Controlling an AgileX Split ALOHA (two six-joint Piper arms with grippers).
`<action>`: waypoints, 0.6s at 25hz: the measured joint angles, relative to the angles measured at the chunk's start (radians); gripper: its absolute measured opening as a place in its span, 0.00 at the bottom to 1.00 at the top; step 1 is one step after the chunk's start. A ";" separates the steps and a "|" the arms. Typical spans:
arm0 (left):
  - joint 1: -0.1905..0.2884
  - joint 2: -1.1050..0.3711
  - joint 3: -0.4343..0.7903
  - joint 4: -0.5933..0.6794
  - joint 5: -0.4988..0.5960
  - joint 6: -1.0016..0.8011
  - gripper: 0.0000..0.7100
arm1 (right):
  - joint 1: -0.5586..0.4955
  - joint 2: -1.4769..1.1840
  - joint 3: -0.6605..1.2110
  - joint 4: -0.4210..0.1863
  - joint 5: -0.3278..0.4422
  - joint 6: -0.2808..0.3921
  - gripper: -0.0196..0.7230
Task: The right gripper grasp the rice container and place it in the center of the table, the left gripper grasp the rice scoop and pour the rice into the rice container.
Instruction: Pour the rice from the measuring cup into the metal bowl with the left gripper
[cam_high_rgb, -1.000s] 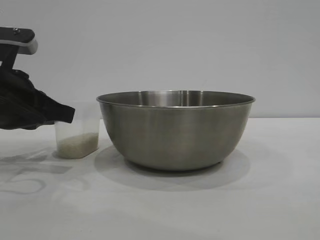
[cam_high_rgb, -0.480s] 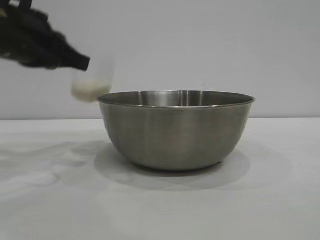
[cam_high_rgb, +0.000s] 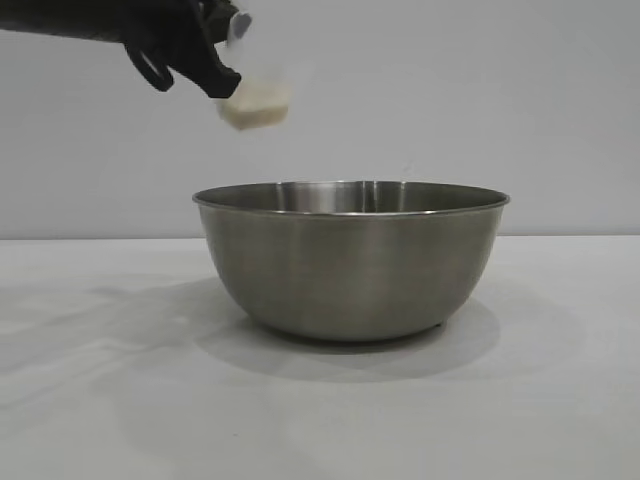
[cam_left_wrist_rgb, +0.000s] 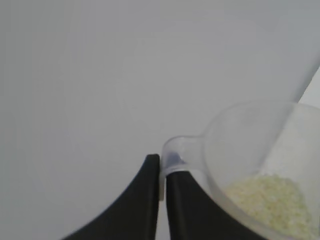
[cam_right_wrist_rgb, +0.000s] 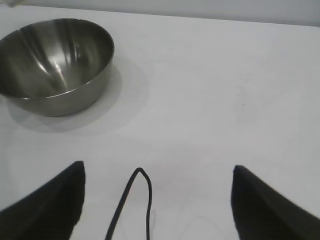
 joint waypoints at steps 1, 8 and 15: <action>0.000 0.000 -0.008 0.025 0.000 0.024 0.00 | 0.000 0.000 0.000 0.000 0.000 -0.002 0.72; -0.002 0.000 -0.043 0.187 0.035 0.227 0.00 | 0.000 0.000 0.000 0.000 0.000 -0.002 0.72; -0.002 0.000 -0.045 0.255 0.101 0.470 0.00 | 0.000 0.000 0.000 0.000 0.000 -0.002 0.72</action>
